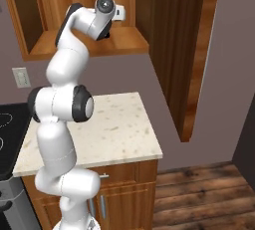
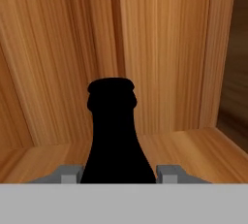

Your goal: Pick the bottled drink from the counter and place it in the open cabinet.

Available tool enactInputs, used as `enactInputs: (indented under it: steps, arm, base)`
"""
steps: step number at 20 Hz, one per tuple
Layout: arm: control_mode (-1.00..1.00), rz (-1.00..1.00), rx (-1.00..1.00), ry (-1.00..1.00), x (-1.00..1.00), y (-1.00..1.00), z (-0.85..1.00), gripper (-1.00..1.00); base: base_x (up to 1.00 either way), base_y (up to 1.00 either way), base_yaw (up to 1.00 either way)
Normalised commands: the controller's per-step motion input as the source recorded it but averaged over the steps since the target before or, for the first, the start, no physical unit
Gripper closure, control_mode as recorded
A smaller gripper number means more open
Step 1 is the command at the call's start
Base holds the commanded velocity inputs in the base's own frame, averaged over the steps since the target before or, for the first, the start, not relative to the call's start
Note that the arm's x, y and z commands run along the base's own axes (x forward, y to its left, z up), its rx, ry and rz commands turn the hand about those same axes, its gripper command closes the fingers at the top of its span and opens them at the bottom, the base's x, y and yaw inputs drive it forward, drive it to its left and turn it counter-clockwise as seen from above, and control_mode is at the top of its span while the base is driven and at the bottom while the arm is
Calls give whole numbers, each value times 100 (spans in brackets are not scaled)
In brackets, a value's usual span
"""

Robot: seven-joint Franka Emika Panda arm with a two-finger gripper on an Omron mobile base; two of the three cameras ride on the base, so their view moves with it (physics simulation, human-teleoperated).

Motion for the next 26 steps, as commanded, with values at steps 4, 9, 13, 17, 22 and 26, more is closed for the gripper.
enactInputs:
  steps: [4,9,13,17,22,26]
  arm:
    - [-100,0,0,-3,15,0,-11,100]
    - [-100,0,0,0,18,1,-15,100]
    - [-100,0,0,-1,5,0,-14,100]
    - [-100,0,0,-2,0,0,-11,100]
    - [-100,0,0,-7,0,0,-7,100]
    - [-100,0,0,-8,0,1,-11,100]
  base:
    - [0,0,0]
    - [0,0,0]
    - [0,0,0]
    - [0,0,0]
    - [0,0,0]
    - [0,0,0]
